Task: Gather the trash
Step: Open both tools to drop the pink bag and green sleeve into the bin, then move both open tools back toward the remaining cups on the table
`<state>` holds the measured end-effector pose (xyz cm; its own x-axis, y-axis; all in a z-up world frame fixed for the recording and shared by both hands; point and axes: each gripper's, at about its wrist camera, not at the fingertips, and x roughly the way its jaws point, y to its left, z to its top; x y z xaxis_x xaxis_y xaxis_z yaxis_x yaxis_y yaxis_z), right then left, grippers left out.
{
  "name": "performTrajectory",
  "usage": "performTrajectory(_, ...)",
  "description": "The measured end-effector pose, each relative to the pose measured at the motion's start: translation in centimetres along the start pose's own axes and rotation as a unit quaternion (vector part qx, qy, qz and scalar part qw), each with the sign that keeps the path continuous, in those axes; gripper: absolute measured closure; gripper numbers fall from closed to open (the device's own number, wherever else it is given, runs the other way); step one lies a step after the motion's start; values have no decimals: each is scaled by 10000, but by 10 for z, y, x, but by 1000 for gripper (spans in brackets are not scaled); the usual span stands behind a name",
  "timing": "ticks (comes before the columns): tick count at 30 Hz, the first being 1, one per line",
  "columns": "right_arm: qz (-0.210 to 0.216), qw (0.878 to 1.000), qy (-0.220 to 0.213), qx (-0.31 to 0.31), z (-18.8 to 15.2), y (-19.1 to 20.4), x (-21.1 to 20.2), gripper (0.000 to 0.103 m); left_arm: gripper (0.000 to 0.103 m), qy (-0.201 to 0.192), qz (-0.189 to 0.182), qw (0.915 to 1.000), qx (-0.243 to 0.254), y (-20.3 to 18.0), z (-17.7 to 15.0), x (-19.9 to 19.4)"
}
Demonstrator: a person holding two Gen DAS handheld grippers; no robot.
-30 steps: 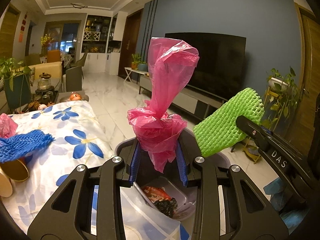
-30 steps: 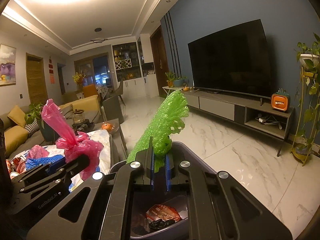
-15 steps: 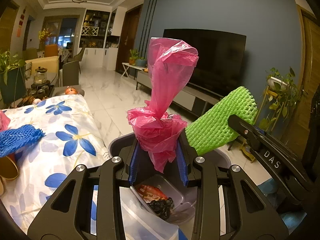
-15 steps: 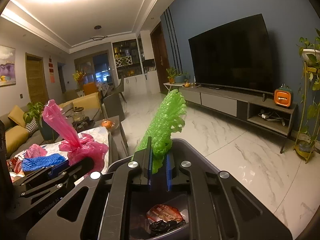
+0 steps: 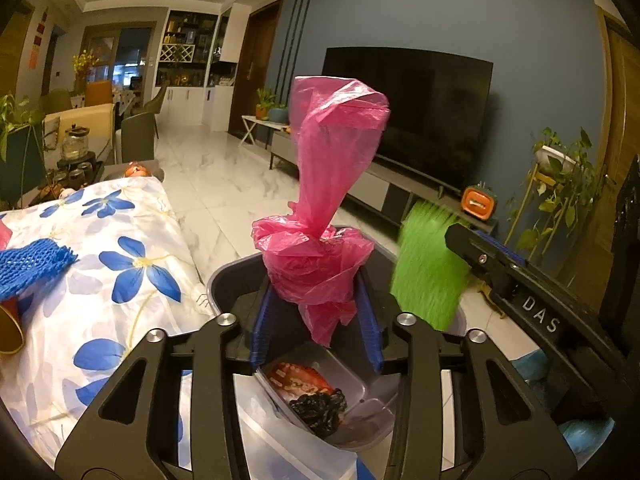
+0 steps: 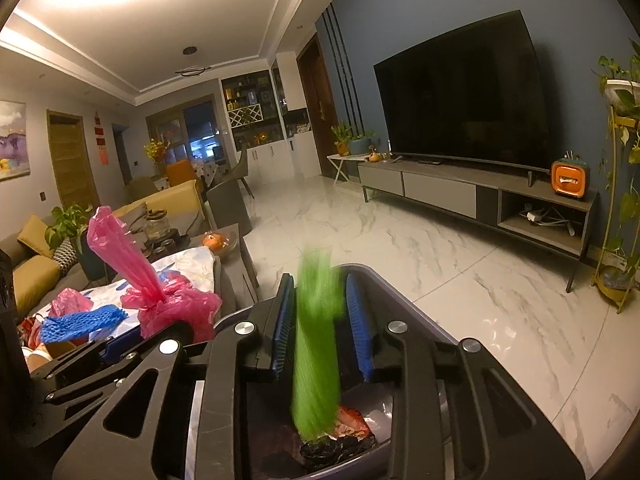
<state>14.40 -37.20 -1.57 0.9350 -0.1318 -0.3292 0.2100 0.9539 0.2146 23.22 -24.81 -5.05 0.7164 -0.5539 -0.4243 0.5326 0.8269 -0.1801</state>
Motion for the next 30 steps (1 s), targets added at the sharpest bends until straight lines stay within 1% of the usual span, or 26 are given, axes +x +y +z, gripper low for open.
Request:
performTrajectory(1, -15, 10000, 10, 18, 0, -1, 0, 73, 56, 2, 6, 10000, -2, 1, 0, 0)
performTrajectory(2, -20, 10000, 16, 35, -1, -2, 0, 73, 54, -1, -11, 10000, -12, 1, -1, 0)
performTrajectory(3, -27, 10000, 19, 57, -1, -3, 0, 72, 50, -6, -9, 10000, -16, 2, -1, -1)
performTrajectory(4, -49, 10000, 14, 78, -1, -4, -1, 70, 45, -13, -1, 10000, -14, 2, -2, -1)
performTrajectory(7, -57, 9999, -1, 135, -2, -6, -4, 62, 37, -50, 37, 10000, -10, 4, -5, -5)
performTrajectory(9, -67, 9999, -26, 140, -3, -5, -8, 59, 34, -55, 95, 9999, -68, 9, -7, -8)
performTrajectory(12, -53, 9999, -60, 116, -5, -2, -14, 53, 27, -85, 188, 9995, -222, 19, -10, -17)
performTrajectory(15, -33, 9999, -110, 61, -8, 1, -20, 46, 23, -135, 305, 9989, -331, 27, -11, -28)
performTrajectory(17, -3, 9999, -146, 24, -10, 5, -26, 38, 20, -197, 435, 9982, -356, 32, -14, -39)
performTrajectory(19, 48, 9998, -171, 23, -12, 7, -30, 32, 15, -286, 588, 9970, -410, 39, -18, -52)
performTrajectory(20, 105, 9998, -186, 29, -13, 10, -34, 30, 14, -339, 685, 9960, -472, 43, -20, -60)
performTrajectory(23, 195, 9996, -181, 24, -16, 16, -39, 27, 11, -451, 871, 9934, -588, 56, -24, -80)
performTrajectory(24, 225, 9996, -190, 7, -17, 19, -41, 27, 9, -511, 1013, 9916, -628, 61, -27, -90)
performTrajectory(26, 268, 9994, -217, -47, -20, 26, -46, 26, 8, -590, 1180, 9889, -680, 69, -29, -103)
performTrajectory(30, 371, 9987, -287, -212, -25, 45, -55, 25, 6, -749, 1678, 9795, -822, 91, -38, -135)
